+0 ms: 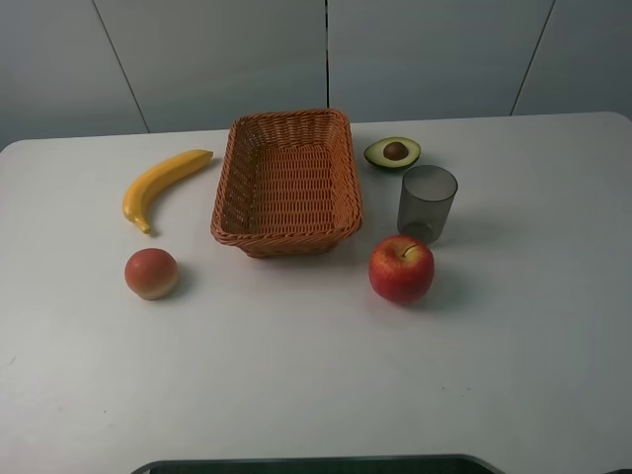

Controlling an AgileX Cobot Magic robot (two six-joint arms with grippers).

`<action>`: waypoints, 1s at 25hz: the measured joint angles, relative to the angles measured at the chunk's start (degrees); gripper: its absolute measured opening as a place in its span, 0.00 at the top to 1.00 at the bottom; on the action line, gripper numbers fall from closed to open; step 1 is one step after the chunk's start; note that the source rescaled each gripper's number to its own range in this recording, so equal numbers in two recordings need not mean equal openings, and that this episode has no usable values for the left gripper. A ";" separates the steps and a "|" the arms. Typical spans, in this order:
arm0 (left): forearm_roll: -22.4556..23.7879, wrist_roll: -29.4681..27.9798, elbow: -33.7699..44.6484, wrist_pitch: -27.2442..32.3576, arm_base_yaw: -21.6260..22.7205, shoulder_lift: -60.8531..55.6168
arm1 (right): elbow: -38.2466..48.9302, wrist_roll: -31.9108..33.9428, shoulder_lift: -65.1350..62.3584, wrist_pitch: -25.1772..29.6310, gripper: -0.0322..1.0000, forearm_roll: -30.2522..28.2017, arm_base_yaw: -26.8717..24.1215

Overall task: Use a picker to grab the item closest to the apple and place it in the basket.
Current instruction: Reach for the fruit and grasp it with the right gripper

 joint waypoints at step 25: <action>0.00 0.00 0.00 0.00 0.00 0.00 | 0.00 0.00 0.00 0.00 0.19 0.00 0.00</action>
